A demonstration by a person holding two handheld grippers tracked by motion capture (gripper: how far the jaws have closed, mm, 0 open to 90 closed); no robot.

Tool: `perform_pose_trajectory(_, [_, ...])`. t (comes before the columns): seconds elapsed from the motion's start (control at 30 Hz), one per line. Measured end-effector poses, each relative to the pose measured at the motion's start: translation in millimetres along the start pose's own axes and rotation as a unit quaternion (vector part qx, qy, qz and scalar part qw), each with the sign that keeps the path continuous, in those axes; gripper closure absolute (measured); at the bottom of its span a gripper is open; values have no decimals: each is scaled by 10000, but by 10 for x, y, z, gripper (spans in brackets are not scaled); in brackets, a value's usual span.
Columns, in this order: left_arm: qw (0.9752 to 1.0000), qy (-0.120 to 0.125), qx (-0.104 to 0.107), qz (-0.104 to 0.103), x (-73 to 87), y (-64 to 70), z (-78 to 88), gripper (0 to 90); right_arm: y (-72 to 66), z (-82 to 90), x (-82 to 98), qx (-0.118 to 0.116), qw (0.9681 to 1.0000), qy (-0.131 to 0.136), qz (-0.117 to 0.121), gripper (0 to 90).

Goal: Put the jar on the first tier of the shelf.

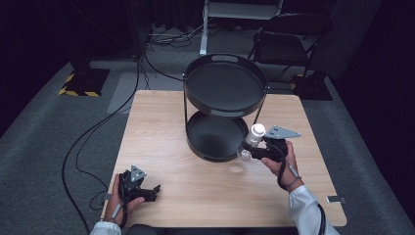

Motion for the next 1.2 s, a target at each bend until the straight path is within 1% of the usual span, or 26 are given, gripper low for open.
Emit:
perform_pose_trajectory(0.17, [10000,-2,4,-10,0,1,1,0,-12,-109,-50,26,10000,-32,22,411])
perform_pose_trajectory(0.37, [10000,-2,6,-10,0,1,1,0,-15,-284,-120,94,9998,-105,166,411])
perform_pose_trajectory(0.6, [10000,-1,5,-8,0,1,0,0,12,-465,-159,146,9996,-166,146,411])
perform_pose_trajectory(0.7, [10000,-1,5,-10,0,1,1,0,12,-523,-166,175,9997,-165,95,411])
perform_pose_trajectory(0.83, [10000,-2,6,-10,0,1,1,0,-3,-608,-148,228,9995,-198,115,412])
perform_pose_trajectory(0.93, [10000,-2,5,-9,0,1,1,0,-4,-664,-115,225,9995,-225,44,412])
perform_pose_trajectory(1.1, [10000,-2,5,-10,0,1,1,0,-10,-737,-43,233,9993,-305,22,412])
perform_pose_trajectory(1.2, [10000,-2,6,-10,0,1,1,0,-5,-774,-4,285,9990,-337,2,412])
Point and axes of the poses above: each handheld gripper's, and its own axes: z roughly backward along the jaws, x roughly out of its underside, y roughly to its right, the point moved 2 cm from there along -z, roughly forward along the jaws, and after that the axes turned 9 degrees about y, right-handed, at the moved point
